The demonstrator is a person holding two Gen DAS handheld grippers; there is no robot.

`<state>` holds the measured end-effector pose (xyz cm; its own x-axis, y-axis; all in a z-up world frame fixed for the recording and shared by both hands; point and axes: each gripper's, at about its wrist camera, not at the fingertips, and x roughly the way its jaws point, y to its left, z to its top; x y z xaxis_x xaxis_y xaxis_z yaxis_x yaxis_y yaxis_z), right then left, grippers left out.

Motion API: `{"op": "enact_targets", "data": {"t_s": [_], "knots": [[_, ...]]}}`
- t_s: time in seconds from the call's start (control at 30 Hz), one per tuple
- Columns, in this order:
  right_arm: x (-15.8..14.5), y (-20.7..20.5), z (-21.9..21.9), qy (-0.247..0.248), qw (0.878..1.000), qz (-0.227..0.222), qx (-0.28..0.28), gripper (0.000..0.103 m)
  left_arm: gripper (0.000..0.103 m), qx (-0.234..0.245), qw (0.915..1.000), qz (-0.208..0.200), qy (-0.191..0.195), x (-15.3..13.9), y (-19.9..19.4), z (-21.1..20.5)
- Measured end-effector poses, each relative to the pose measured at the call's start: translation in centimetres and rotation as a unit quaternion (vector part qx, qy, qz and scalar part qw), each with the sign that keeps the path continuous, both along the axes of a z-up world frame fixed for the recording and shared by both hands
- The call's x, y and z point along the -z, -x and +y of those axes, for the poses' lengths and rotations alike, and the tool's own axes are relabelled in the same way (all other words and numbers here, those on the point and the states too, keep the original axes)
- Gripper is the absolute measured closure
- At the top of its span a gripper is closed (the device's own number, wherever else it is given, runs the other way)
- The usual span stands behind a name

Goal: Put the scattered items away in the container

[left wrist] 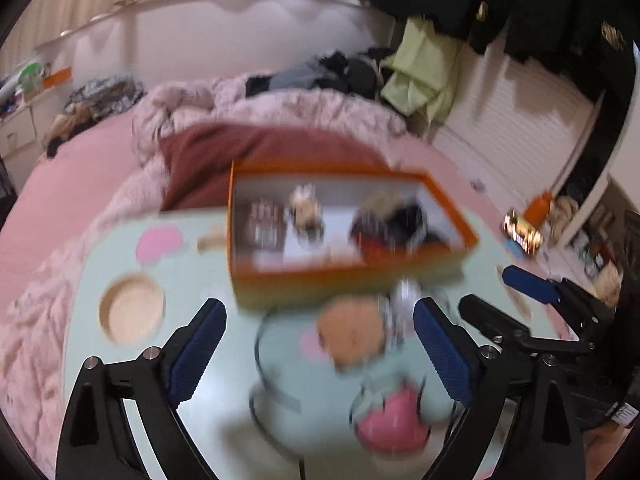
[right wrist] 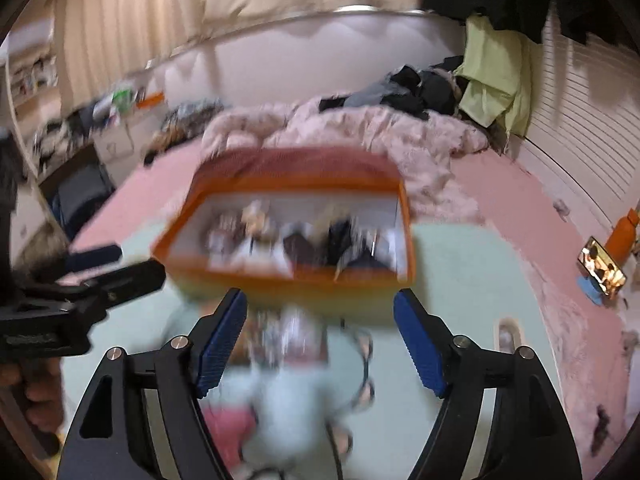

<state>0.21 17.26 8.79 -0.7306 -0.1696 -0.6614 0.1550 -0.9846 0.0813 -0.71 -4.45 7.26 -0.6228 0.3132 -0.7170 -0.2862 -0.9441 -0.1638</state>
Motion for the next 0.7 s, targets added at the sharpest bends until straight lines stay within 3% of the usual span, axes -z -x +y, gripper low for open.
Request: {"op": "enact_targets", "data": {"t_s": [0.1,0.27,0.33,0.4,0.43,0.5,0.7], "knots": [[2.6,-1.8,-0.8,-0.034,0.999,-0.04,-0.006,0.027,0.008,-0.023,0.9996,-0.017,0.004,2.4,-2.1,-0.7],[5.6,-2.8,-1.1,-0.037,0.996,-0.075,0.013,0.026,0.008,-0.05,0.9983,-0.024,0.019,5.6,-3.9,-0.4],[6.5,-2.6,-1.5,-0.054,0.994,-0.09,0.021,0.017,0.008,-0.052,0.9976,-0.03,0.035,6.5,-4.0,-0.1],[7.1,-3.0,-1.3,-0.051,0.995,-0.077,0.033,0.01,0.004,-0.061,0.9969,-0.014,0.047,6.8,-4.3,-0.1],[7.2,-3.1,-1.0,-0.051,0.995,-0.075,0.039,0.0,0.001,-0.066,0.996,-0.009,0.06,7.1,-4.4,0.0],[7.5,-2.9,-0.2,-0.047,0.994,-0.079,0.052,0.0,0.0,-0.066,0.9937,0.0,0.091,7.5,-4.7,0.6],[7.1,-2.9,0.1,-0.049,0.994,-0.077,0.052,0.0,0.0,-0.061,0.9944,0.003,0.086,7.3,-4.5,0.5]]}}
